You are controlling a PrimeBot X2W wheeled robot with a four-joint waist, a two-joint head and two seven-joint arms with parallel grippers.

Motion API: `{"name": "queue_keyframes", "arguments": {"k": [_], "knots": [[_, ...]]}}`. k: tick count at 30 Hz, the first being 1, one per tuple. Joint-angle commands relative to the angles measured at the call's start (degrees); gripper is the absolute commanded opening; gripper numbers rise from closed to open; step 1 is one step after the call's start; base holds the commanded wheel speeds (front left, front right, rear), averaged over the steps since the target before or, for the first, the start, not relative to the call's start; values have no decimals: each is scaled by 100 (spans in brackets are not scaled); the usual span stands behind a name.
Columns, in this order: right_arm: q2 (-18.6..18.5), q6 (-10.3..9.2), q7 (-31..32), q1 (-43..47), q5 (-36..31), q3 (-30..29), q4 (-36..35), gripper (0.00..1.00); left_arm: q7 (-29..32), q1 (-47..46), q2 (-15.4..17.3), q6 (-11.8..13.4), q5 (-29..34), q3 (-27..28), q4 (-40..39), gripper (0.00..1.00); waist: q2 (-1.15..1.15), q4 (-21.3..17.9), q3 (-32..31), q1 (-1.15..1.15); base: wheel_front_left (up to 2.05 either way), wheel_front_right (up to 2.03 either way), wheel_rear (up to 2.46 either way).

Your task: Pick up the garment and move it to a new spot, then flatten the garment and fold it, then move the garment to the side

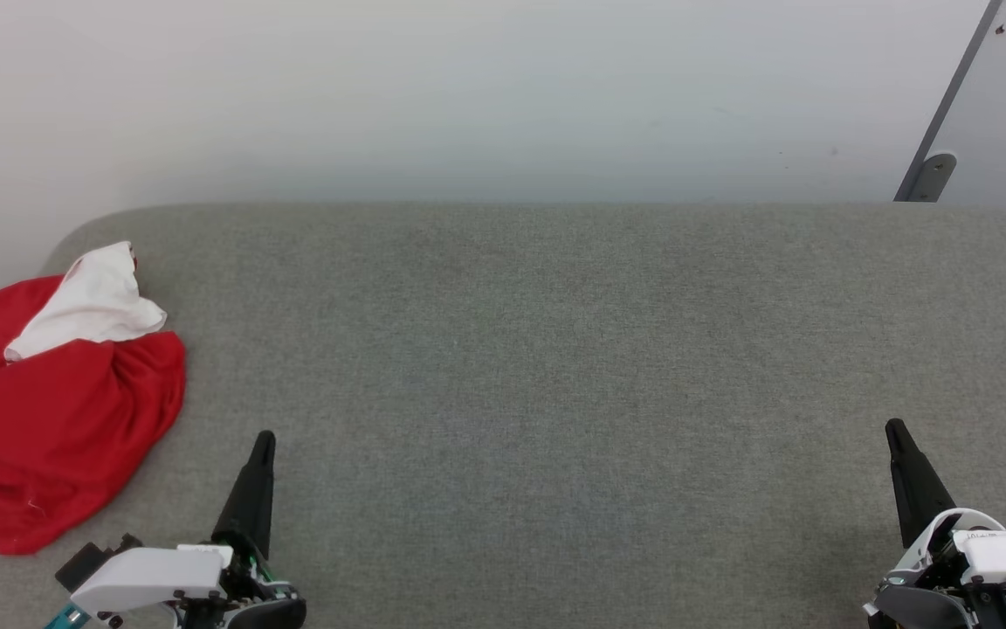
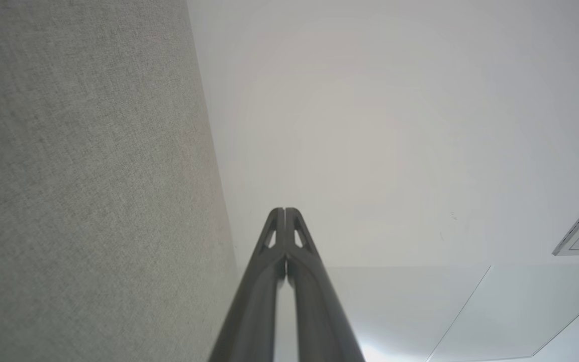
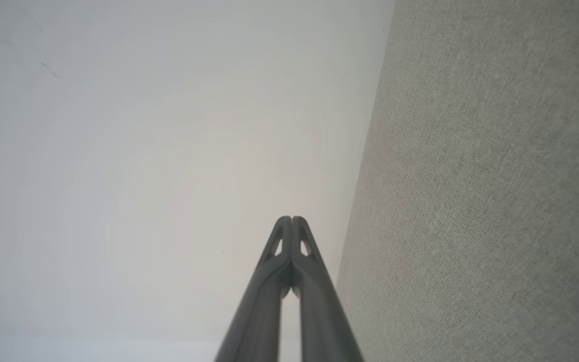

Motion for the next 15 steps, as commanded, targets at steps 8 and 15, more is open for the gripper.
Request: {"name": "queue_keyframes", "arguments": {"k": [8, 15], "knots": [[11, -6, 5, 49, 27, 2, -15, 0, 4, -45, -4, -32, -21, 4, 3, 0, 0, 0, 0, 0, 0, 0, 0], [11, -7, 5, 49, 27, 2, -15, 0, 4, -45, -3, -33, -21, 4, 3, 0, 0, 0, 0, 0, 0, 0, 0]]}}
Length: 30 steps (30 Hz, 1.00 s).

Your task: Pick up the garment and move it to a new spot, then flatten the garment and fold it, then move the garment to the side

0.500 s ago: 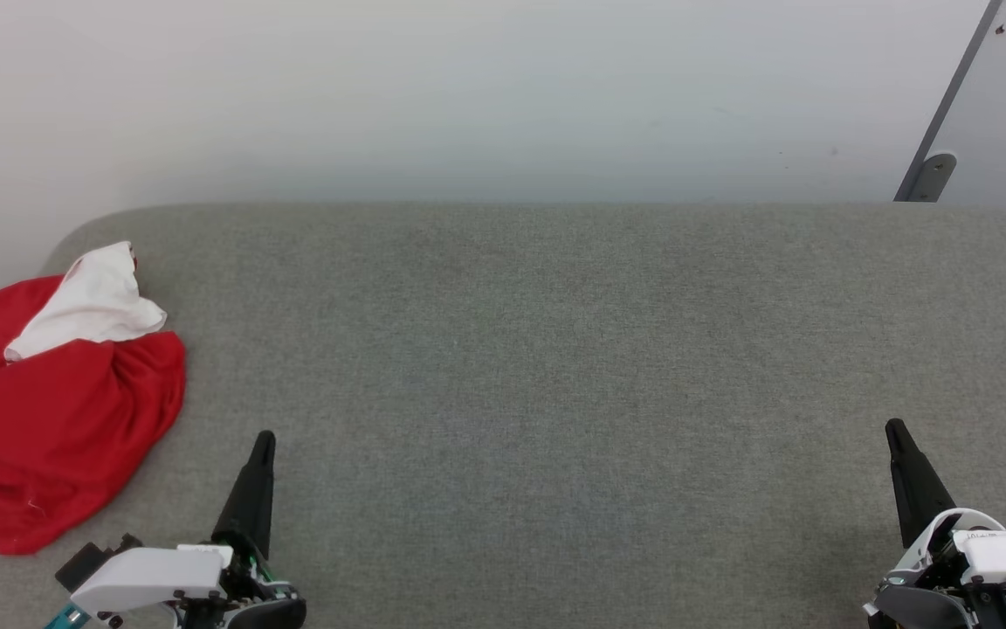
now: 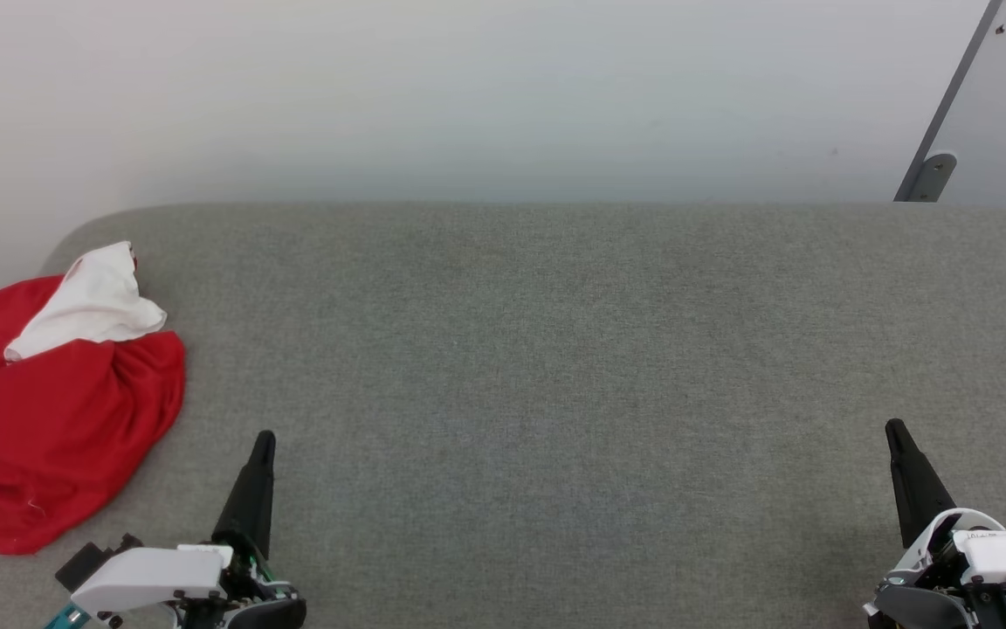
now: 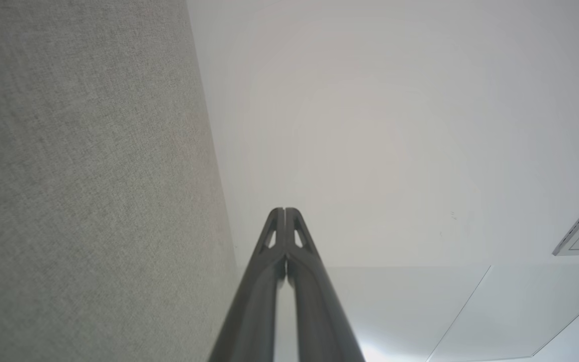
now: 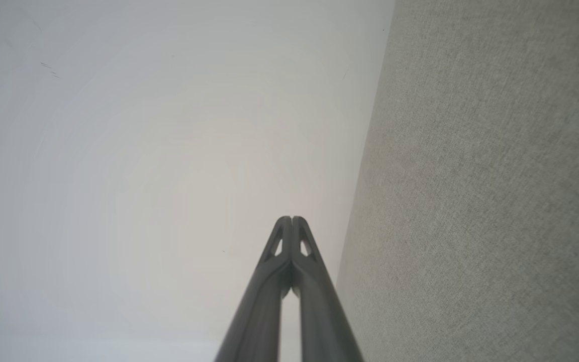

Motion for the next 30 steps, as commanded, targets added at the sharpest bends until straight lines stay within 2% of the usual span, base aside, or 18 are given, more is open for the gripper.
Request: {"name": "queue_keyframes", "arguments": {"k": [1, 9, 10, 15, 30], "knots": [[11, -7, 5, 48, 27, 2, -15, 0, 4, -45, -3, -33, -21, 4, 3, 0, 0, 0, 0, 0, 0, 0, 0], [11, -7, 5, 48, 27, 2, -15, 0, 4, -45, -3, -33, -21, 4, 3, 0, 0, 0, 0, 0, 0, 0, 0], [1, 1, -1, 3, -2, 2, 17, 100, -1, 10, -3, 2, 3, -2, 14, 100, 0, 0, 0, 0, 0, 0, 0], [35, 1, -5, 196, -3, 6, 280, 100, -11, 264, -68, 27, 4, -20, 266, 100, 0, 0, 0, 0, 0, 0, 0], [-58, 0, -263, 123, -248, 198, 94, 100, -363, 315, 29, 127, 306, -253, -105, 100, 0, -18, -15, 0, 0, 0, 0]]}}
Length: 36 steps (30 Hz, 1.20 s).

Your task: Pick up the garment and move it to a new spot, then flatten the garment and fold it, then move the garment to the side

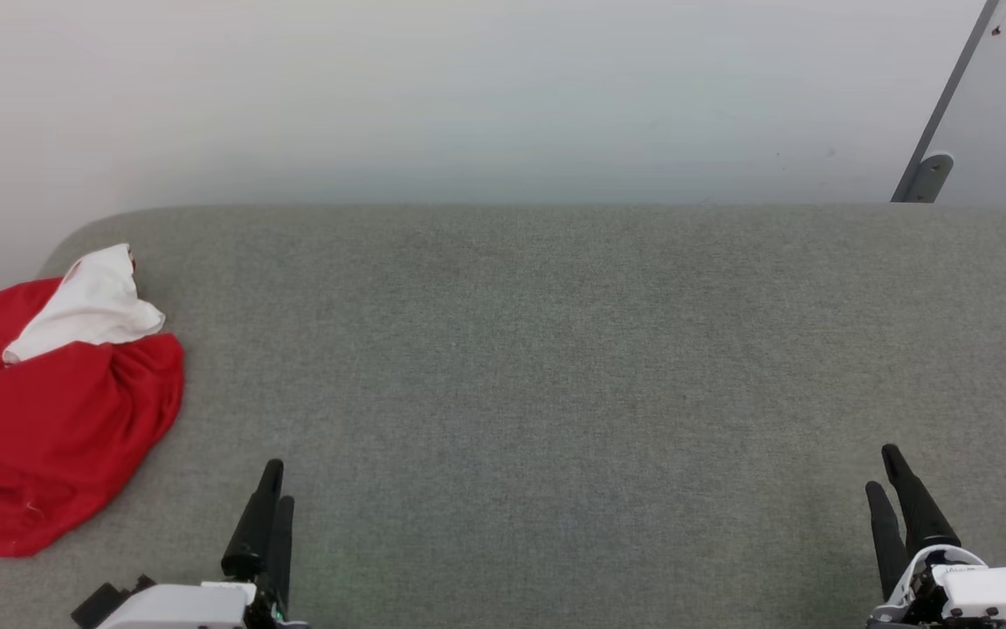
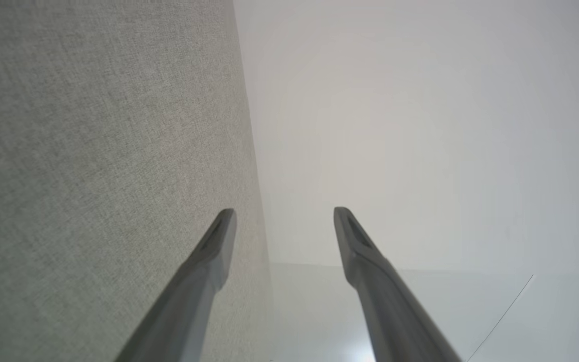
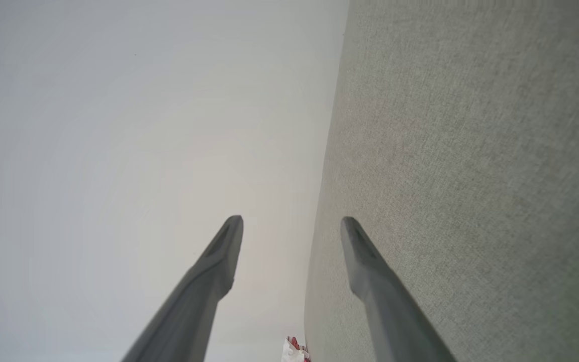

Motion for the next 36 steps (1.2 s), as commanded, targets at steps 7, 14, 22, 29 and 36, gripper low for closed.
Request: {"name": "queue_keyframes", "arguments": {"k": [7, 14, 22, 29, 36], "knots": [[-242, 0, -279, -203, -519, 222, -163, 100, -261, -71, 231, 121, 571, -170, -260, 100, 0, -10, -12, 0, 0, 0, 0], [-409, 0, -470, -275, -1021, 401, -129, 100, -427, -86, 387, 239, 1185, -304, -313, 100, 0, -24, -20, 0, 0, 0, 0], [-566, -1, -681, -387, -1925, 557, -4, 100, -610, -114, 573, 414, 2165, -444, -370, 100, 0, -44, -32, 0, 0, 0, 0], [-644, -1, -825, -483, -2800, 594, 116, 100, -753, -104, 702, 475, 3093, -492, -420, 100, 0, -61, -43, 0, 0, 0, 0], [-675, -2, -915, -553, -3644, 535, 211, 100, -880, -93, 785, 470, 3912, -499, -425, 100, 0, -82, -56, 0, 0, 0, 0]]}}
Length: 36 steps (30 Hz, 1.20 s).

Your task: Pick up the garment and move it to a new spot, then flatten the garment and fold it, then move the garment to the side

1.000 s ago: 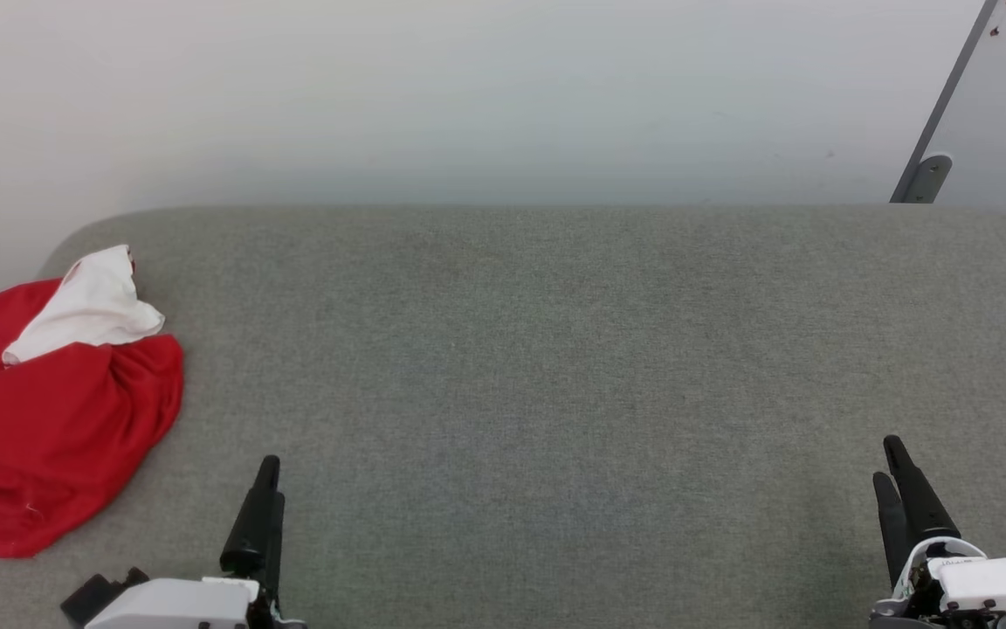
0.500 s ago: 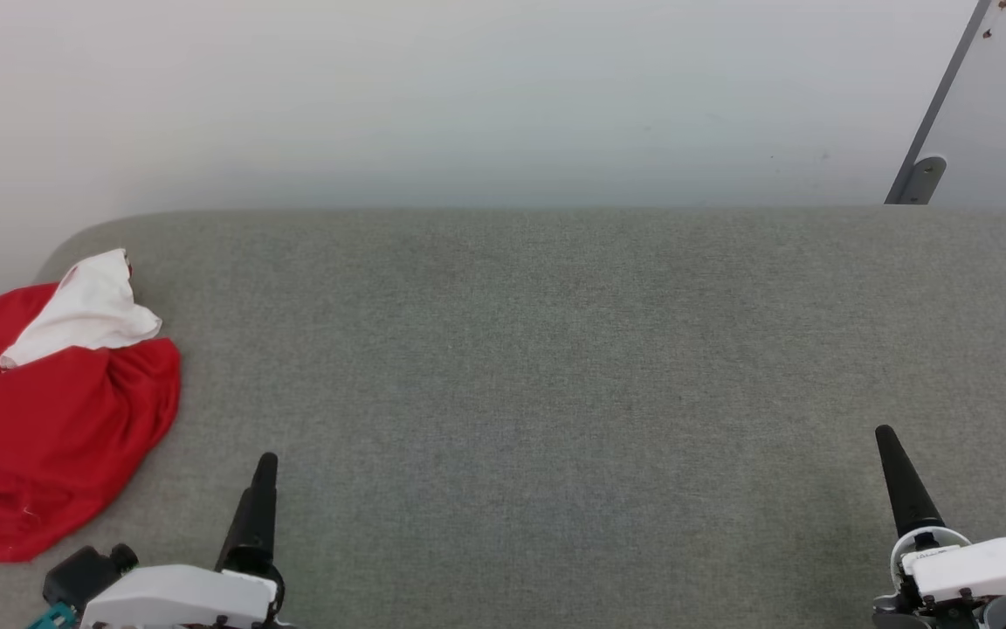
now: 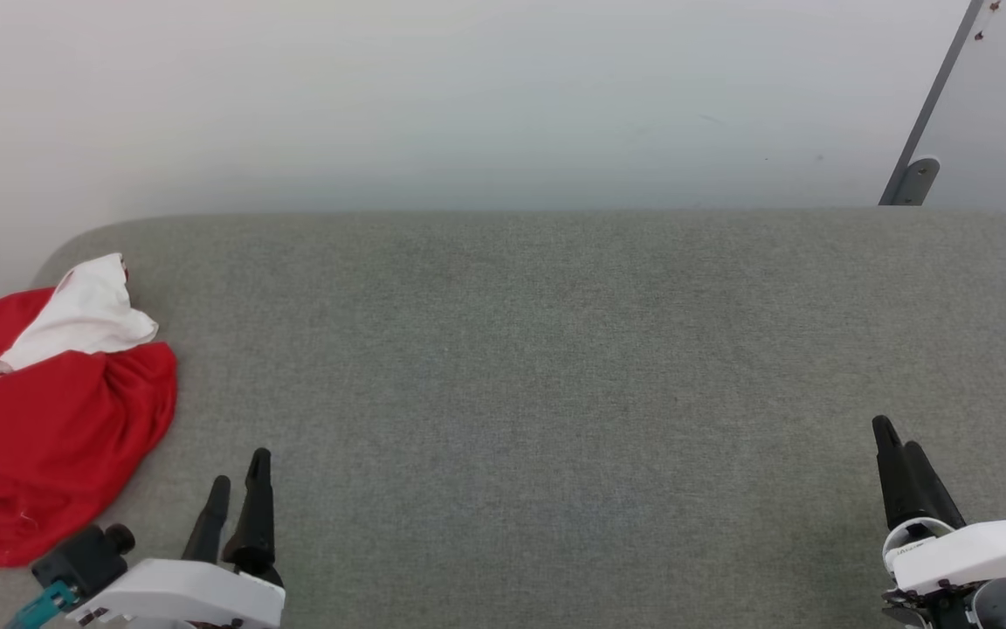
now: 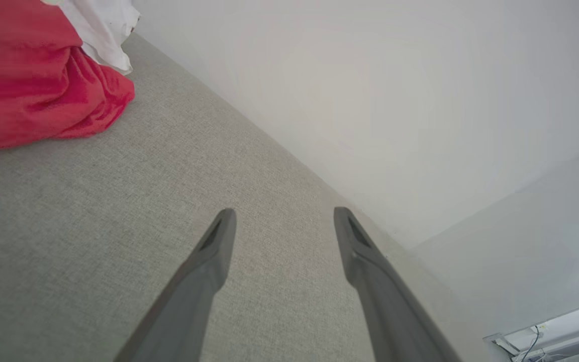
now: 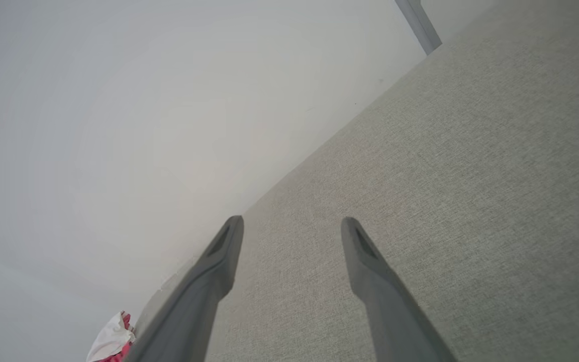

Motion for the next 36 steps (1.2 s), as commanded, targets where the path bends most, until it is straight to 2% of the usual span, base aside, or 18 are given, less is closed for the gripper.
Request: {"name": "queue_keyframes", "arguments": {"k": [1, 13, 36], "knots": [[-47, -2, -55, -148, -265, -31, -31, 100, -54, -89, 68, -1, 274, 0, -87, 100, 0, -6, -3, 0, 0, 0, 0], [-64, -2, -114, -180, -1337, -96, -75, 100, -258, -43, 96, -62, 1407, 44, -218, 100, 0, -30, -14, 0, 0, 0, 0], [-189, -4, -298, -182, -2548, -85, -208, 100, -588, 71, 82, -255, 2964, 151, -435, 100, 0, -92, -37, 0, 0, 0, 0]]}}
